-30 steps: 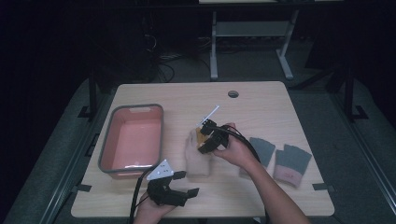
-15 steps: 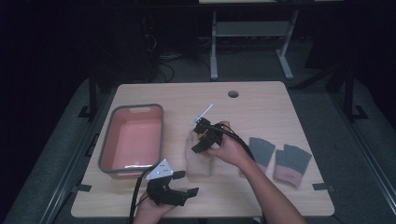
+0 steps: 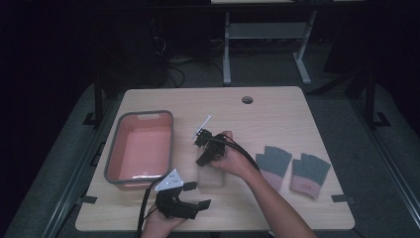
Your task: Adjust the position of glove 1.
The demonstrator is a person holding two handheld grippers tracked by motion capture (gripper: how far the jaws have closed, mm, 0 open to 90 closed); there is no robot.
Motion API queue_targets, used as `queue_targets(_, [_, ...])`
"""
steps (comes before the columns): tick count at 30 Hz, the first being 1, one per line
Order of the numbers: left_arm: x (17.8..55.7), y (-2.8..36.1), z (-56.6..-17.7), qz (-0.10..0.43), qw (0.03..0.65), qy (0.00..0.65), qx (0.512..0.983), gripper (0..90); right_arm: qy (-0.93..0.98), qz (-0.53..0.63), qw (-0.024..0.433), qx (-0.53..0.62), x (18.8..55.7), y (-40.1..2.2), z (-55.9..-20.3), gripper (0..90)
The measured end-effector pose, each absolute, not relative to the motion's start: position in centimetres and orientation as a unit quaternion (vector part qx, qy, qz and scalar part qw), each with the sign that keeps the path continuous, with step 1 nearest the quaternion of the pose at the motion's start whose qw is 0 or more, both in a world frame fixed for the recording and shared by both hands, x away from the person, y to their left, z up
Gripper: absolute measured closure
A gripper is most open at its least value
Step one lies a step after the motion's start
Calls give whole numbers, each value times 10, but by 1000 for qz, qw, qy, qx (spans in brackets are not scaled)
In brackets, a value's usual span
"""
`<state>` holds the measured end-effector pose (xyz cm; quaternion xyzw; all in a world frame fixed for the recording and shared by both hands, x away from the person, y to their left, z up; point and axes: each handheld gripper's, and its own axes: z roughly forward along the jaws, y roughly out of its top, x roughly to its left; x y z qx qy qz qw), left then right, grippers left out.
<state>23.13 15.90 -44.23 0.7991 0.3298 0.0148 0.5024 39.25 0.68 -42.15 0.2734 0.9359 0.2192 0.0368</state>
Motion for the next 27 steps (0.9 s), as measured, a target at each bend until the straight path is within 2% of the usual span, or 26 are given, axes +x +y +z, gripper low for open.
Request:
queue_targets(10, [232, 158, -442, 15, 503, 334, 797, 177, 947, 193, 62, 251, 389, 2, -425, 368])
queue_targets(27, [232, 152, -443, 12, 498, 335, 799, 178, 941, 199, 46, 270, 386, -26, -423, 359])
